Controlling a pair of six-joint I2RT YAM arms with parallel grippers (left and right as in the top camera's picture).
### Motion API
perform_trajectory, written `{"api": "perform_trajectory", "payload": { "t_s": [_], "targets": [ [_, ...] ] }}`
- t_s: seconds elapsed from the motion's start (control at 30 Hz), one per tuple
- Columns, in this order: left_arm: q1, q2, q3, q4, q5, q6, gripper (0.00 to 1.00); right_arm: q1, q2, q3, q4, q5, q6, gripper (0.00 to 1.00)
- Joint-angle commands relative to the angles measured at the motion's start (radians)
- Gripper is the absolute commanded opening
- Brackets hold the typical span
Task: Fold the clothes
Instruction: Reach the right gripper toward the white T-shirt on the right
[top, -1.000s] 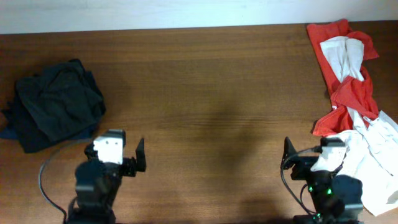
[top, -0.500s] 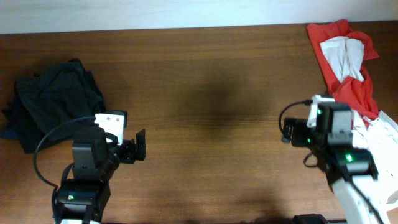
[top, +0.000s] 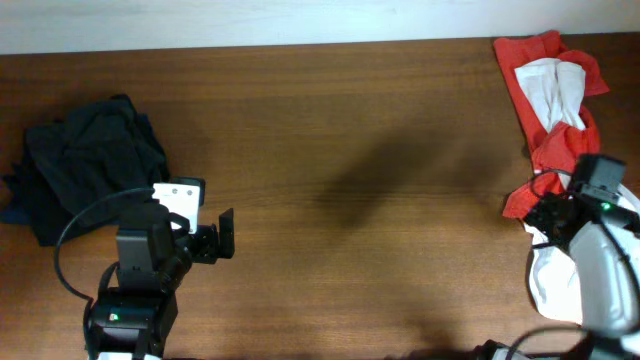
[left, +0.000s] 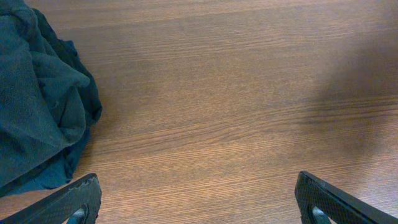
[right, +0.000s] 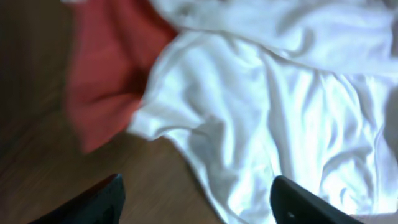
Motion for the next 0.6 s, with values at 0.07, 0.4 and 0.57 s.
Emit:
{"api": "perform_trajectory", "payload": {
  "t_s": [0.07,0.4,0.57],
  "targets": [
    [0.002,0.002,0.024,0.002,0.014,0.001,0.99,-0.071,0.132,0.016,0.021,-0.019,0.037,0.6],
    [0.002,0.002,0.024,0.002,0.014,0.001,0.99,-0.099,0.252,0.021,0.03,-0.05,0.066,0.04],
    [0.002,0.002,0.024,0.003,0.014,0.001,0.99,-0.099,0.189,0.164,-0.1,-0.103,0.058,0.04]
  ]
}}
